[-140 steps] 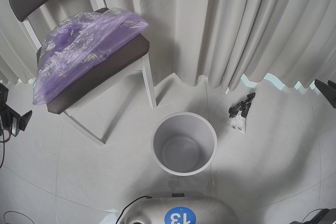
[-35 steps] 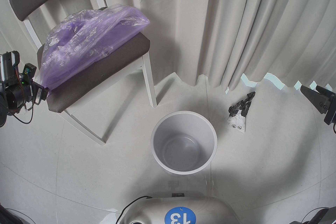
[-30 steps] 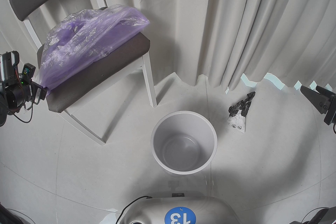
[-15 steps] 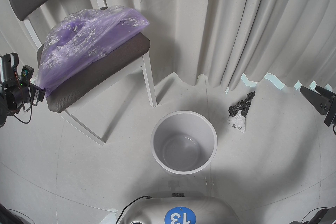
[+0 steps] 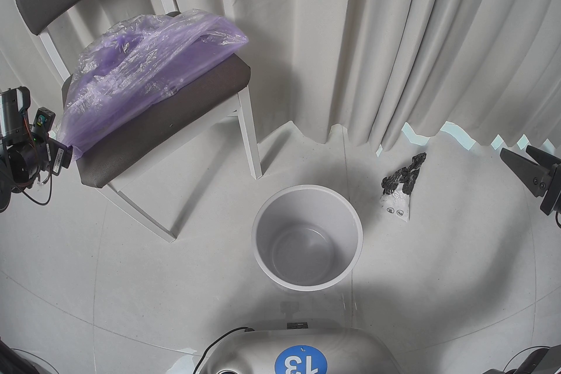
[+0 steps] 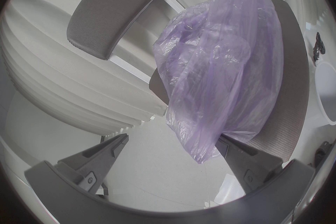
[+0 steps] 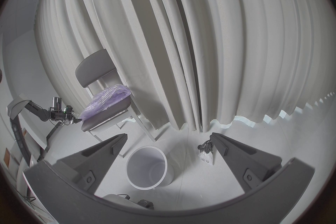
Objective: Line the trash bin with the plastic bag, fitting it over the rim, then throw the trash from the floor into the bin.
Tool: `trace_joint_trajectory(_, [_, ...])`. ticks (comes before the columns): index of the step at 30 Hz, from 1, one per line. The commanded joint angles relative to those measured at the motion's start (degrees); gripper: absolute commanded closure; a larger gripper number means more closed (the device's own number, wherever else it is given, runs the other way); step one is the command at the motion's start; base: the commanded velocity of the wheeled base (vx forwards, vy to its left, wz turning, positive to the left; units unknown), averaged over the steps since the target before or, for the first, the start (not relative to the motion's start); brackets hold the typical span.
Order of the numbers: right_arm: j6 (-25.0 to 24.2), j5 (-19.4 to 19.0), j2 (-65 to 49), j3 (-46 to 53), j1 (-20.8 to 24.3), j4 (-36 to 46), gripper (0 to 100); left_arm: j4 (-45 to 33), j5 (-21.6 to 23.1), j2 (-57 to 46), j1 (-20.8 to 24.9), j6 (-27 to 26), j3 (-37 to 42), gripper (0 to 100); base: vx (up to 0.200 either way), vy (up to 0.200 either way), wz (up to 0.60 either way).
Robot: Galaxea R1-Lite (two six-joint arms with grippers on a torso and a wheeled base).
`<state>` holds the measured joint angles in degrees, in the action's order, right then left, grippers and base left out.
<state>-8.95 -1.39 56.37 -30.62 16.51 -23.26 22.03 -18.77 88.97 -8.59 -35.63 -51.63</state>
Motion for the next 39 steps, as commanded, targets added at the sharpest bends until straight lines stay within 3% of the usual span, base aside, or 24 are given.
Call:
trace_joint_trajectory(1, [-0.02,-0.10,-0.12,0.12,0.02,-0.03,0,0.03,-0.12,0.07,0.60,0.04,-0.32,0,0.000,0.000,0.00])
trace_joint_trajectory(28, [-0.02,-0.10,-0.65,0.56,0.02,-1.00,0,-0.23,0.40,-0.64,-0.46,-0.05,-4.01,0,0.000,0.000,0.00])
trace_joint_trajectory(39, [0.07,-0.90,-2.05,1.09,0.02,-0.82,0,-6.56,1.63,-2.31,-0.19,0.04,-6.29,0,0.000,0.000,0.00])
